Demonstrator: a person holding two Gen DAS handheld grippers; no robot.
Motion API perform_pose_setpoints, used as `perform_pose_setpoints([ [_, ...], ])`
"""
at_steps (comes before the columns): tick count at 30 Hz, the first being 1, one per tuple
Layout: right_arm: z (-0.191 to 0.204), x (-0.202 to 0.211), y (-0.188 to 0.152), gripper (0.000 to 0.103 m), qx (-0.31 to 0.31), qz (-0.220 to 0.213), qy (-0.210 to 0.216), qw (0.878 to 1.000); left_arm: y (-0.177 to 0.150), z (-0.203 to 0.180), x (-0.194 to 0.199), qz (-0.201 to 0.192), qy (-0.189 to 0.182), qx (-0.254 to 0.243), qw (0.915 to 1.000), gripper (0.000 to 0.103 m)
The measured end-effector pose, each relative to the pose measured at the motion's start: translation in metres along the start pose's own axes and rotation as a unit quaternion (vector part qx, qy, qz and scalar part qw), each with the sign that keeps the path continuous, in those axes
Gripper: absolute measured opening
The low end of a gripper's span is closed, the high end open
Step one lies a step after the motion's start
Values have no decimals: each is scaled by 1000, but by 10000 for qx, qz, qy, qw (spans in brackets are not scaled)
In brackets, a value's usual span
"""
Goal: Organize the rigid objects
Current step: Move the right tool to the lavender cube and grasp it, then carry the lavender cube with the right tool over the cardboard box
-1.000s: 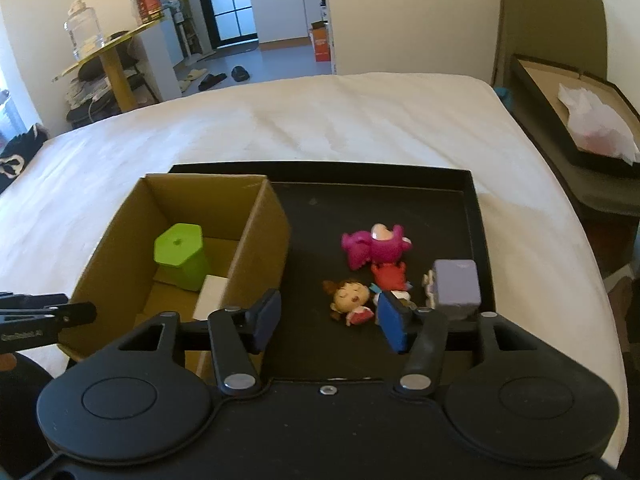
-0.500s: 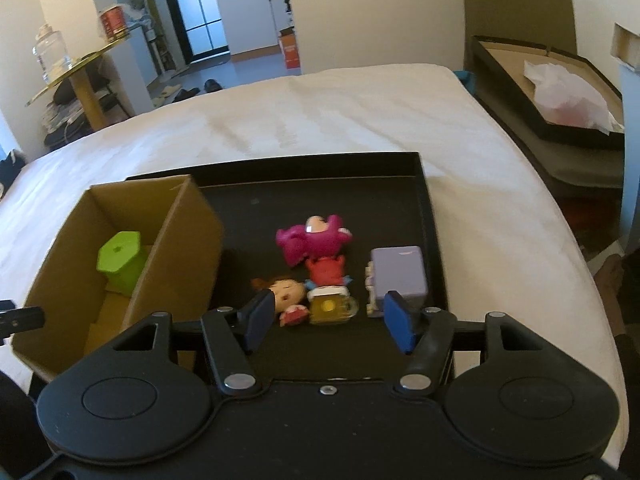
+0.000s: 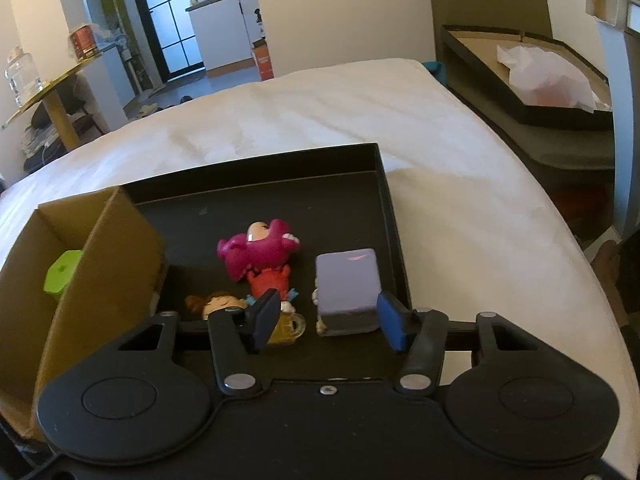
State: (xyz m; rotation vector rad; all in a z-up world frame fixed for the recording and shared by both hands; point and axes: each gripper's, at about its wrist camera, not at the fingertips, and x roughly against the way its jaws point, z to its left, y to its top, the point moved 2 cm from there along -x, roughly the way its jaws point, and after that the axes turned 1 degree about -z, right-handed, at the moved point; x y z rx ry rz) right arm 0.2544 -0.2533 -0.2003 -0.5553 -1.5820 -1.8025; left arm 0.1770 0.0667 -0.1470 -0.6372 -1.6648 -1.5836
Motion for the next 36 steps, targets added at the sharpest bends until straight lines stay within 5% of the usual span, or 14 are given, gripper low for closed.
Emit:
perform_pose_setpoints([
  [17, -2, -22, 0, 54, 512, -238, -222, 9982, 0, -2, -1, 41, 91, -44, 9999, 82],
  [22, 1, -20, -4, 39, 616, -244, -163, 9977, 1, -1, -1, 29, 78, -8, 10000, 82],
  [36, 10, 8, -8, 38, 466, 9, -102, 9989, 0, 2, 5, -51, 52, 78, 9999, 82],
])
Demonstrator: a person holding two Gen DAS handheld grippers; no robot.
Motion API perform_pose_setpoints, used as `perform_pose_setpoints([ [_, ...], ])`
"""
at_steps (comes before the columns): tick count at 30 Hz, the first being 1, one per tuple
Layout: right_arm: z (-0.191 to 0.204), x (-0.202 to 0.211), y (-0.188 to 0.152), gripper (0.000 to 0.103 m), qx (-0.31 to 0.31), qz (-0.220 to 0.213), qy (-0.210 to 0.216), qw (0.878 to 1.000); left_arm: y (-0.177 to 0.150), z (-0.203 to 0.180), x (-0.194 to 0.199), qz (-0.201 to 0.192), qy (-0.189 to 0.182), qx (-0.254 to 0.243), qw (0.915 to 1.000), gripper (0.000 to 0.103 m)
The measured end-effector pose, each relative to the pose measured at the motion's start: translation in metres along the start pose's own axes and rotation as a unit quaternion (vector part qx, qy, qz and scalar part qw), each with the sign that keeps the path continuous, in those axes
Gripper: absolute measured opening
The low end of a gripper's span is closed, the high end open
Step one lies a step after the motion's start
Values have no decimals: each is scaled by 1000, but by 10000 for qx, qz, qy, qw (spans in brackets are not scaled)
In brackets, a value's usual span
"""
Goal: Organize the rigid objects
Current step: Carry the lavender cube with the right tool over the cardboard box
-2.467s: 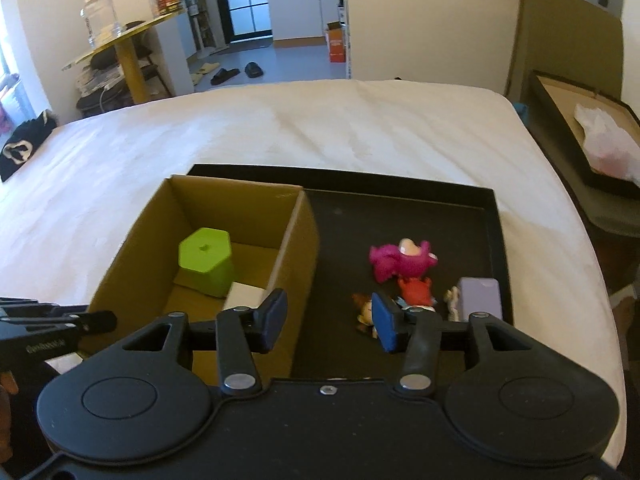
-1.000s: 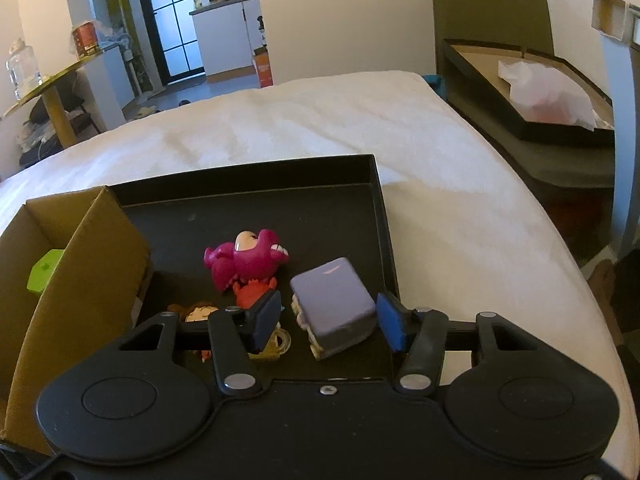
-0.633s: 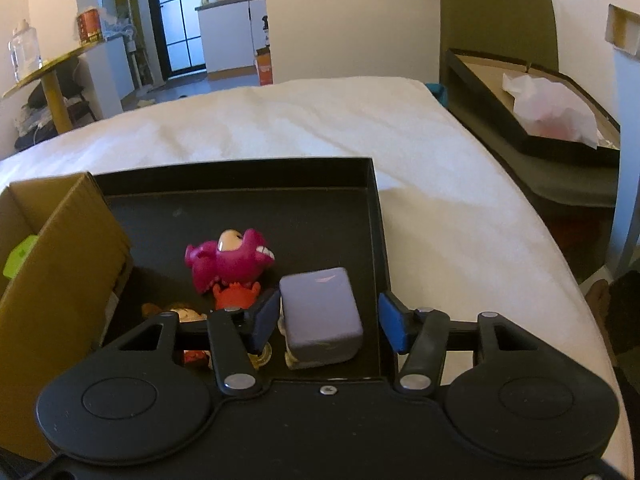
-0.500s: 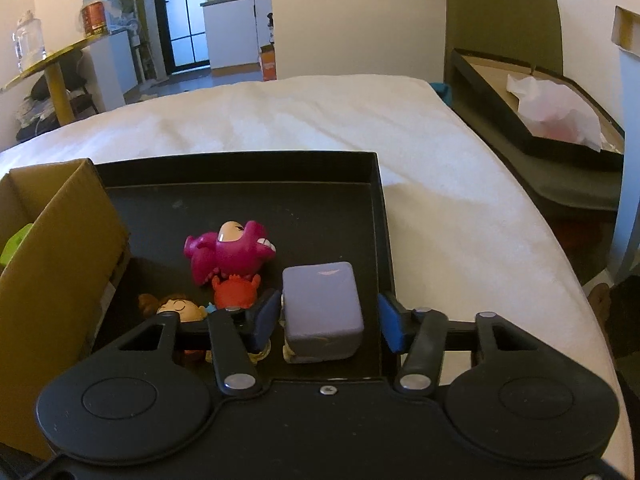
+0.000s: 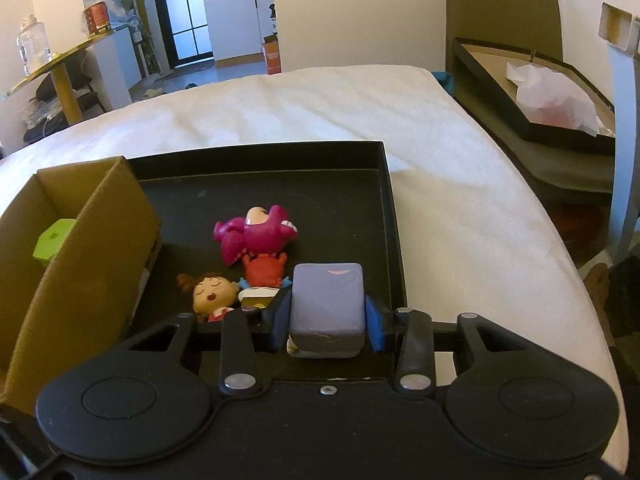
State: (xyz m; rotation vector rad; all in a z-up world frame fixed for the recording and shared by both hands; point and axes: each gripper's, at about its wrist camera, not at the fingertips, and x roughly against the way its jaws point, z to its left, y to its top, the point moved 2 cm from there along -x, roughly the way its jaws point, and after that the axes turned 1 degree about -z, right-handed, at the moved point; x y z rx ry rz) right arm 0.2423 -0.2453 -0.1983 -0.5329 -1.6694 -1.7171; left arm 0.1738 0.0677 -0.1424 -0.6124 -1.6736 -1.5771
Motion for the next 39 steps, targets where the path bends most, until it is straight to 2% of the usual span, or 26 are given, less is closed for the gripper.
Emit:
perform_pose_setpoints([
  [11, 15, 25, 13, 38, 81, -52, 40, 9999, 0, 4, 4, -70, -130, 122, 9998, 82],
  [29, 64, 54, 43, 38, 373, -210, 229, 9988, 0, 12, 5, -93, -274, 255, 9993, 82],
  [39, 96, 67, 60, 38, 595, -322, 601, 9959, -1, 13, 8, -147, -318, 290, 9990, 79],
])
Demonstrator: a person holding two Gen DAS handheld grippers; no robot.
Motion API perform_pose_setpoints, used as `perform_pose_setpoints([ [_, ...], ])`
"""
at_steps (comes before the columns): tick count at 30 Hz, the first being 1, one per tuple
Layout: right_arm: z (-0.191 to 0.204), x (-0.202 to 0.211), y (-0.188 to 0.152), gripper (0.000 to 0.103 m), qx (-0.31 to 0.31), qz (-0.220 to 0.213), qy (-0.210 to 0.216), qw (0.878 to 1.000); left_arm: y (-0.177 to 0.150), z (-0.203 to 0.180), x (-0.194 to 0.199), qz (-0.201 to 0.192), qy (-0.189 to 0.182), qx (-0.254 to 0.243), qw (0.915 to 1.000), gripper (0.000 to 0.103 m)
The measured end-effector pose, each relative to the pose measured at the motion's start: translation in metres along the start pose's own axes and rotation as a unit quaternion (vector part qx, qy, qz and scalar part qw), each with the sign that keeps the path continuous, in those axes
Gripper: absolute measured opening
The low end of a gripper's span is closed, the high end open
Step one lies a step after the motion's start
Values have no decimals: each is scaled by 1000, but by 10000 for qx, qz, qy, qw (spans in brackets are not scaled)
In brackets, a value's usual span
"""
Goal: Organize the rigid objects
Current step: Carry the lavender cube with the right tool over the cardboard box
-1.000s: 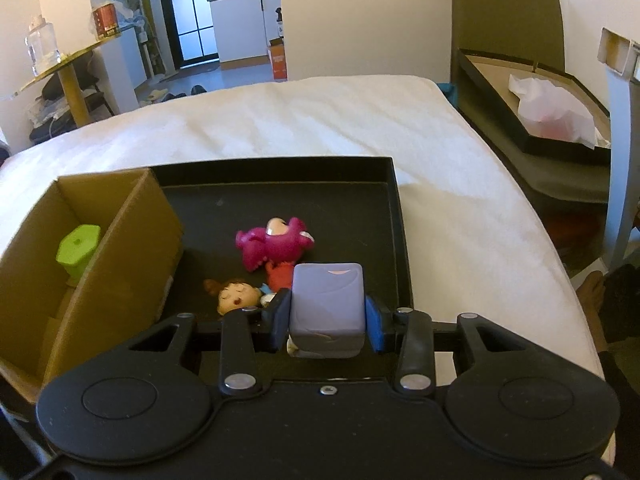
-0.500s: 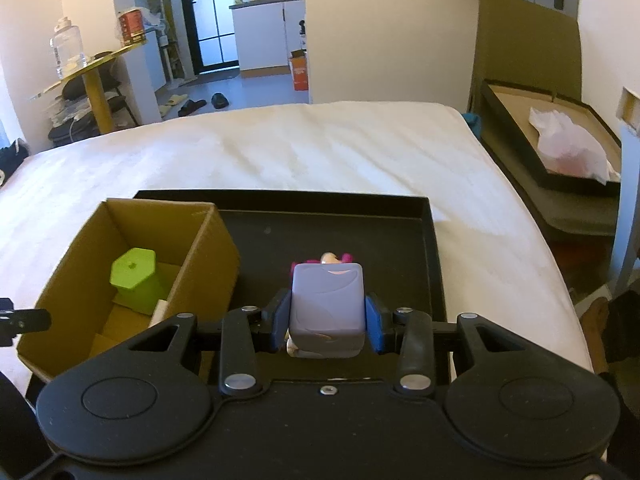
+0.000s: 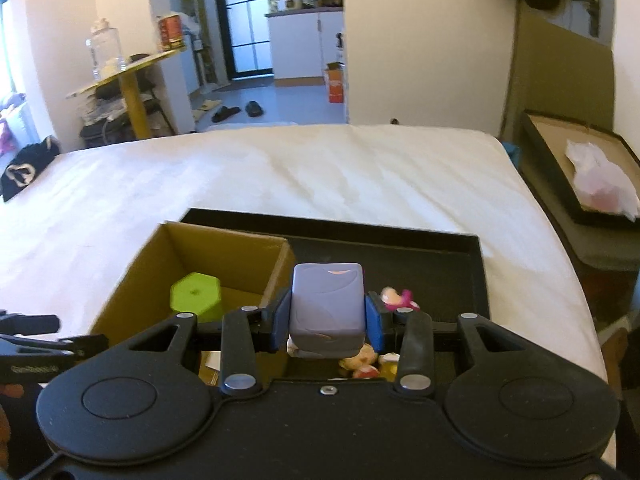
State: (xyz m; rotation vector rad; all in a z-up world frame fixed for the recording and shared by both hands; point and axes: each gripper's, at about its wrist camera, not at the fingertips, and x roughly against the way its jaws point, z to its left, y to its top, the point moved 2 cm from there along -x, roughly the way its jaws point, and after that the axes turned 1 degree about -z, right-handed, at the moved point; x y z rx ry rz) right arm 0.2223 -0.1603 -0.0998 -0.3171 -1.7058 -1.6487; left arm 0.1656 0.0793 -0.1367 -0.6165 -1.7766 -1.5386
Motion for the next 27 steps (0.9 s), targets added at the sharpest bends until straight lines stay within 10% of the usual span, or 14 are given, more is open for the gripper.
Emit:
perform_pose_setpoints([
  [14, 55, -15, 18, 38, 576, 76, 412, 9975, 0, 7, -7, 177, -371, 175, 9990, 49],
  [22, 70, -33, 19, 38, 883, 240, 370, 9951, -1, 5, -16, 408, -503, 175, 9977, 10],
  [27, 76, -44, 21, 38, 1140, 294, 313, 9925, -2, 2, -17, 405, -499, 129, 9978, 9],
])
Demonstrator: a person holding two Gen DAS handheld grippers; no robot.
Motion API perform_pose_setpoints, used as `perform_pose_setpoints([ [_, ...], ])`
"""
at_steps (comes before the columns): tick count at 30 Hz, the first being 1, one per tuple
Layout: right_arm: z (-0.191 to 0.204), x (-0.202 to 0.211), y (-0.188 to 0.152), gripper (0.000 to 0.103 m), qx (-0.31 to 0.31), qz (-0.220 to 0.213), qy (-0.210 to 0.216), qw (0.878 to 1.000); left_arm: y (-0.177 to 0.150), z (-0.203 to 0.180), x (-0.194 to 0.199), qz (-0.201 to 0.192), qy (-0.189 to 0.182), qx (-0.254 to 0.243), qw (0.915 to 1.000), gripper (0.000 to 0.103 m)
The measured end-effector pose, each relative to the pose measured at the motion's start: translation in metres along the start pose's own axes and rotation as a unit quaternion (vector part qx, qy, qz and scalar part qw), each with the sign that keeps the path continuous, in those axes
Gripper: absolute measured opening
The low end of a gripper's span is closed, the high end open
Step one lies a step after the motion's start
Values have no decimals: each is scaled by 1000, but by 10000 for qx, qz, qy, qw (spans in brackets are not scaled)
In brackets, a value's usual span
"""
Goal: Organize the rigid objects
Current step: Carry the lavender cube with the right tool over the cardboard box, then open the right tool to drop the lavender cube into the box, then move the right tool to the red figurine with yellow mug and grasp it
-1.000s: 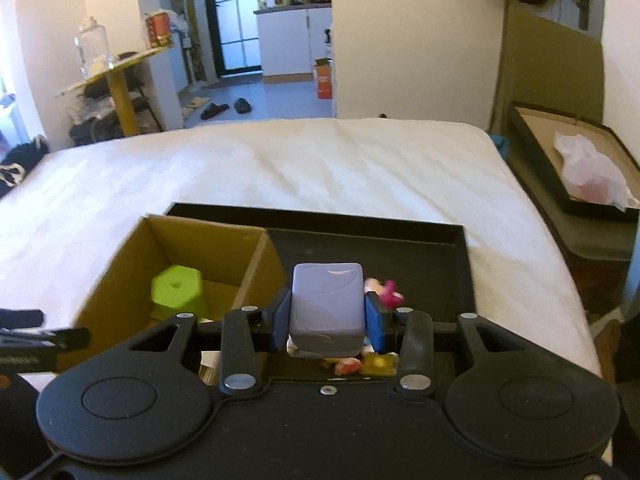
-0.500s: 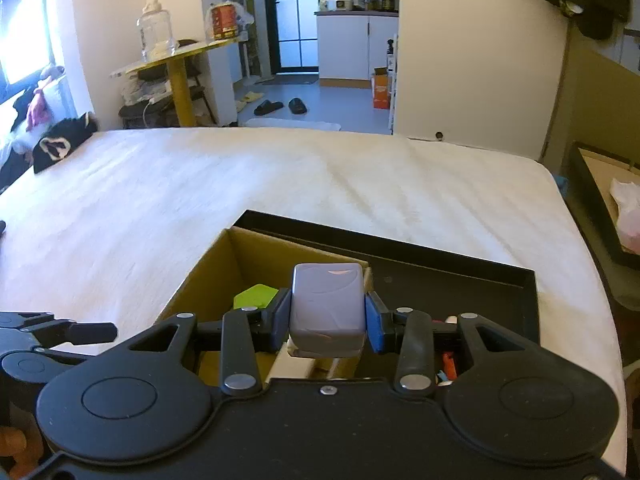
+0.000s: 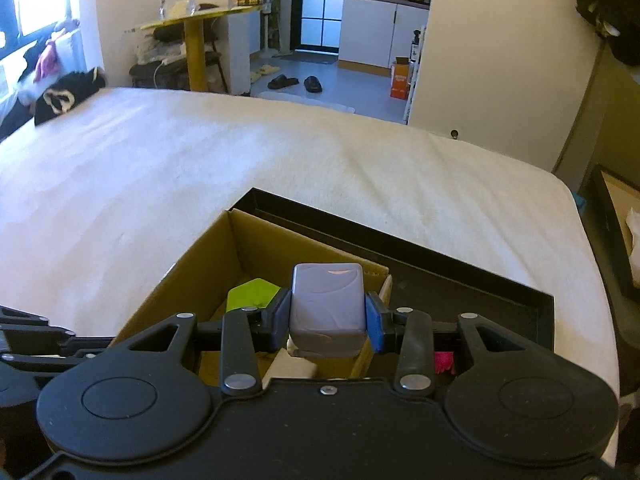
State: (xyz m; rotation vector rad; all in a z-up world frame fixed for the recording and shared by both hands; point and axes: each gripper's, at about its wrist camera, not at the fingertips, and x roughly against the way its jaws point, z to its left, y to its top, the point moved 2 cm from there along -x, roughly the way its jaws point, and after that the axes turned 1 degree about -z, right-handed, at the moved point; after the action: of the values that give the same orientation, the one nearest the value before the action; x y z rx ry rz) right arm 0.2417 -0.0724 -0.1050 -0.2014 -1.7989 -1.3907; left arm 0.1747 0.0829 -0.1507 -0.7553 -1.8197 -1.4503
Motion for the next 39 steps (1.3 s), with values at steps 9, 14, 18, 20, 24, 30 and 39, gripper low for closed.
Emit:
perform_pose_setpoints([
  [9, 4, -6, 5, 43, 312, -16, -207, 9993, -1, 1, 0, -1, -81, 31, 10000, 10],
  [14, -4, 4, 1, 43, 164, 0, -196, 9997, -1, 1, 0, -9, -90, 34, 10000, 10],
  [18, -7, 11, -3, 43, 66, 31, -181, 9998, -1, 0, 0, -25, -67, -20, 10000, 10],
  [20, -10, 13, -5, 45, 18, 20, -190, 9998, -2, -1, 0, -32, -49, -46, 10000, 10],
  [24, -18, 21, -11, 52, -162, 10, -156, 9997, -2, -1, 1, -26, -15, -54, 10000, 10],
  [30, -32, 32, -22, 69, -285, -54, -268, 9992, -1, -3, 0, 10, 64, -63, 10000, 13],
  [39, -56, 35, -45, 69, -675, 21, -212, 9975, -2, -7, 1, 2, 94, -180, 9998, 14],
])
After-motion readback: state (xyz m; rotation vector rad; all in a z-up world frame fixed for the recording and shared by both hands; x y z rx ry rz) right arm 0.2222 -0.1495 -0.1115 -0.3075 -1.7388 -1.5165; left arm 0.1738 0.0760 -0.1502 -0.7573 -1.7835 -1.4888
